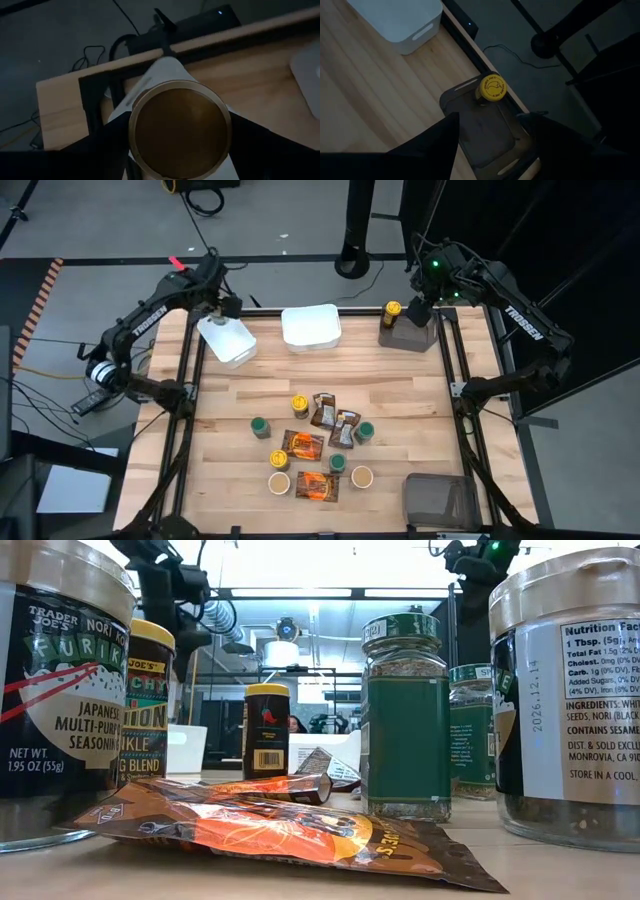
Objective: Sort spices by type
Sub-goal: Put the top gold seasoning bottle into the left white bin
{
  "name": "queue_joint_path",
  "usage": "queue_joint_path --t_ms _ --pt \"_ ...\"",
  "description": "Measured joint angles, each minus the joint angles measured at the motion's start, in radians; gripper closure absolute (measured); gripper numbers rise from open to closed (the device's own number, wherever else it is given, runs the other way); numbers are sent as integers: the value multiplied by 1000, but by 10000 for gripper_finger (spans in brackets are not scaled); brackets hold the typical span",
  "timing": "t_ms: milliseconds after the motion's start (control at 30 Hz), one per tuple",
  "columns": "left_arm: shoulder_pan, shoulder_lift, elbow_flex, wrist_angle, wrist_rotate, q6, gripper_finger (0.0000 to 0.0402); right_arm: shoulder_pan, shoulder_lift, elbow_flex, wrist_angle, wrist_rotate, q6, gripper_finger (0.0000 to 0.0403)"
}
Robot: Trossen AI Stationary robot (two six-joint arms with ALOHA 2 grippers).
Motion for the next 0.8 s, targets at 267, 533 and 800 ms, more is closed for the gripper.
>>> queue_joint_path --t_ms 267,533,800 --pt "23 42 -37 9 23 -54 125 0 0 0 0 0 -1 158" --pt "27 42 -113 113 27 -96 125 -3 0 0 1 1 -28 159" --pt "38 43 -135 149 24 -136 125 -3 0 0 19 1 -36 159"
